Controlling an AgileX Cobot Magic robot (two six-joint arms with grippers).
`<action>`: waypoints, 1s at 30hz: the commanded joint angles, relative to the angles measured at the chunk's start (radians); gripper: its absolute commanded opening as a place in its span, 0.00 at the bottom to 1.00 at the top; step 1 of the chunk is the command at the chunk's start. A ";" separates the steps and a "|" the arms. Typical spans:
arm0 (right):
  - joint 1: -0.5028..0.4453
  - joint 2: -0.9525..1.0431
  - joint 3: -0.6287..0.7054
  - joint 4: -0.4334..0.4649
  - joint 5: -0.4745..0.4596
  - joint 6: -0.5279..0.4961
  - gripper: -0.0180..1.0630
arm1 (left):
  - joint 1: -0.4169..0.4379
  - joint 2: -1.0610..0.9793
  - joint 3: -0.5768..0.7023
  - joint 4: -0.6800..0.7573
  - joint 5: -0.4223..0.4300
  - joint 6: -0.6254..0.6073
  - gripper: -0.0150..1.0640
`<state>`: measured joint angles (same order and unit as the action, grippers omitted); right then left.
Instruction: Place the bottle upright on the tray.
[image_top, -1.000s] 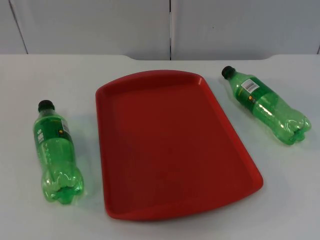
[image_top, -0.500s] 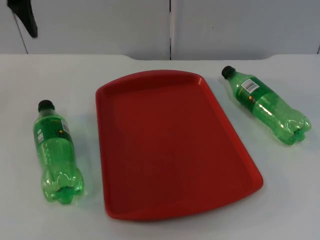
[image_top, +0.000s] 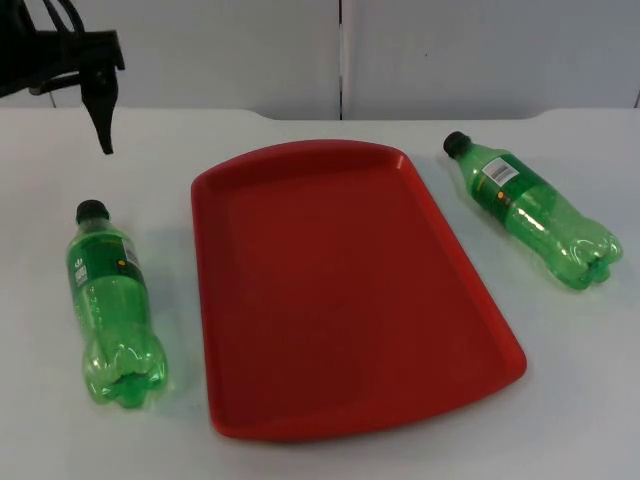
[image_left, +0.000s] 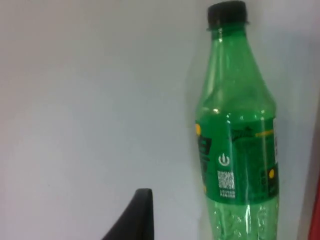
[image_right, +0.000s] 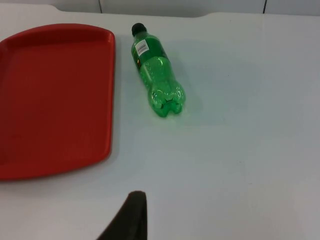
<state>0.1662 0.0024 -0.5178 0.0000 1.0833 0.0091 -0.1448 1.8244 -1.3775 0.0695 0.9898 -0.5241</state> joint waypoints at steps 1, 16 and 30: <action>-0.008 -0.002 0.002 0.000 -0.004 -0.001 0.99 | -0.006 0.015 -0.007 0.011 -0.031 -0.033 0.99; -0.008 -0.002 0.002 0.000 -0.004 -0.001 0.99 | -0.006 0.214 -0.075 0.004 -0.084 -0.065 0.99; -0.008 -0.002 0.002 0.000 -0.004 -0.001 0.99 | -0.006 0.340 -0.082 0.026 -0.165 -0.081 0.99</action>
<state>0.1662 0.0024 -0.5178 0.0000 1.0833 0.0091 -0.1448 2.1558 -1.4528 0.0829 0.8392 -0.5914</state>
